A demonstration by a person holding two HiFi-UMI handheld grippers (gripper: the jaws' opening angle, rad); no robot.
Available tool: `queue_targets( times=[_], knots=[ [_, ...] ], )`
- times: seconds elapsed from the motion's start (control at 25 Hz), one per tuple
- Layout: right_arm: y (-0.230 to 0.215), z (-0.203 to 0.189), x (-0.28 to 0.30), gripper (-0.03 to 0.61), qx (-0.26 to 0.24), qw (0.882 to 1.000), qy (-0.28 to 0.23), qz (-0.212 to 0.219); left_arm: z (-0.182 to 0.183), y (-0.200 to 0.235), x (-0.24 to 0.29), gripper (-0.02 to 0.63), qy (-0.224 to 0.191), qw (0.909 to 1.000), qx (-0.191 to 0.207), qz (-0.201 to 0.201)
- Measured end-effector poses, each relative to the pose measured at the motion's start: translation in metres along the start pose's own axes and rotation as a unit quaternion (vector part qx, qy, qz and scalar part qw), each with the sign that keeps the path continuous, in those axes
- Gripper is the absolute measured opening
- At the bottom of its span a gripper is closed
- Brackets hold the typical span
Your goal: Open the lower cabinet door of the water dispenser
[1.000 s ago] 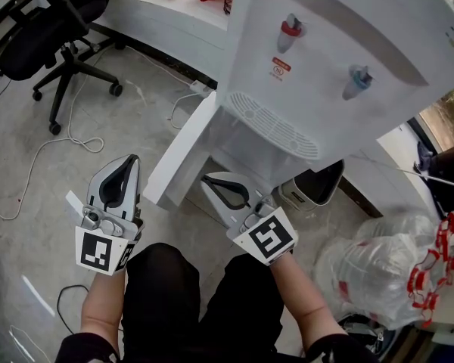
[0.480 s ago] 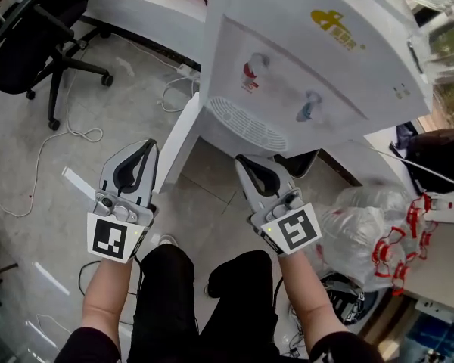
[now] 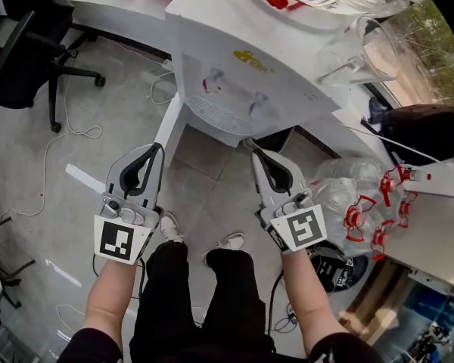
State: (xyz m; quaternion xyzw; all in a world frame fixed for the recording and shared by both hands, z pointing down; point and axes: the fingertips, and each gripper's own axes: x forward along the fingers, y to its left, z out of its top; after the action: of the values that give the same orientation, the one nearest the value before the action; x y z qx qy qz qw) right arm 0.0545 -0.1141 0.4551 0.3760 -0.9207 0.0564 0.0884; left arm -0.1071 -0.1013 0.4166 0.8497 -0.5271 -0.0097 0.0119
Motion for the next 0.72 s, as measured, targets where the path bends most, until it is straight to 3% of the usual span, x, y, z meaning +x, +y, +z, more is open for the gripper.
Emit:
queue_targets(
  times=[0.44,0.72],
  knots=[
    [-0.019,0.087,-0.065,0.005,0.034,0.997,0.014,-0.064,0.101,-0.031,0.011,0.009,0.002,0.9993,-0.020,-0.032],
    [-0.028,0.135,-0.092,0.005,0.034,0.995,0.019,-0.087,0.144,-0.048,0.022,0.009,0.004,0.9986,-0.027,-0.046]
  ],
)
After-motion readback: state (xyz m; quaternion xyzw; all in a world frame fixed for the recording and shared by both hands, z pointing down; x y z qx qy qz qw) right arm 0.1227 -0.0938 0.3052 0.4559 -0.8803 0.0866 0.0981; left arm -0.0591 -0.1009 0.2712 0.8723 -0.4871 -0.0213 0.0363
